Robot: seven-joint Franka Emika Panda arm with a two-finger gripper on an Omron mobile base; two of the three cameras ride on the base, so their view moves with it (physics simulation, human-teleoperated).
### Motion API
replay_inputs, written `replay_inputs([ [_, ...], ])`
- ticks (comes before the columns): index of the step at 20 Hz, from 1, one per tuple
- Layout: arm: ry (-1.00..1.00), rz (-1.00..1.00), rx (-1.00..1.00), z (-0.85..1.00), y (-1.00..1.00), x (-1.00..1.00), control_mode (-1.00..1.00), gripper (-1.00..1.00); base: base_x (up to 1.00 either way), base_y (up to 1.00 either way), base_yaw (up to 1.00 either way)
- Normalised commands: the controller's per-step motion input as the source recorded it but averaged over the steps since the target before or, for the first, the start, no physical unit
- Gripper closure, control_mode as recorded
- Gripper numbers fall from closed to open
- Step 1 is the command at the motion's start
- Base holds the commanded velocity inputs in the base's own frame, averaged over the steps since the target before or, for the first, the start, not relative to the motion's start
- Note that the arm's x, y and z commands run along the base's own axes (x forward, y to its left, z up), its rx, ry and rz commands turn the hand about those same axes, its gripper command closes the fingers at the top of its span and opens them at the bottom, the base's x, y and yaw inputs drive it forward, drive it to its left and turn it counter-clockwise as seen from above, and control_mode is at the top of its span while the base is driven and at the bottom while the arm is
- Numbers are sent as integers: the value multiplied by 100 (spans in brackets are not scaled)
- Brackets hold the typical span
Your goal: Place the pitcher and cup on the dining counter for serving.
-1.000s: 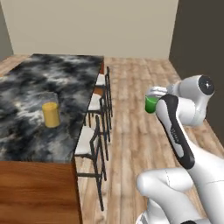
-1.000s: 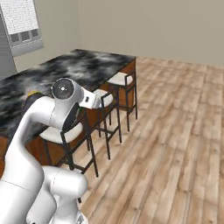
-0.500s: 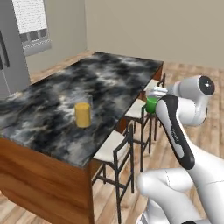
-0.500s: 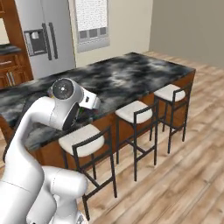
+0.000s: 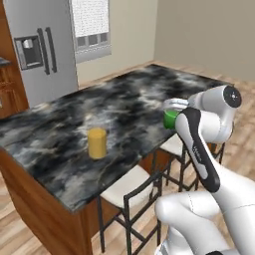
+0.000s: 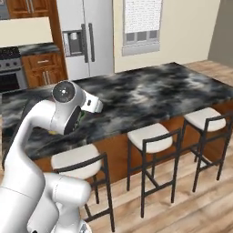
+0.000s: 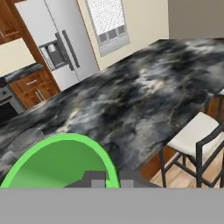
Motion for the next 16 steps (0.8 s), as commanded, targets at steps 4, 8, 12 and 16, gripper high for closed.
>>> replay_inputs([
  [4, 0, 0, 0, 0, 0, 0, 100, 100, 62, -38, 48],
  [8, 0, 0, 0, 0, 0, 0, 100, 100, 58, -9, 54],
  [12, 0, 0, 0, 0, 0, 0, 100, 100, 52, -8, 55],
  [16, 0, 0, 0, 0, 0, 0, 100, 100, 52, -34, 51],
])
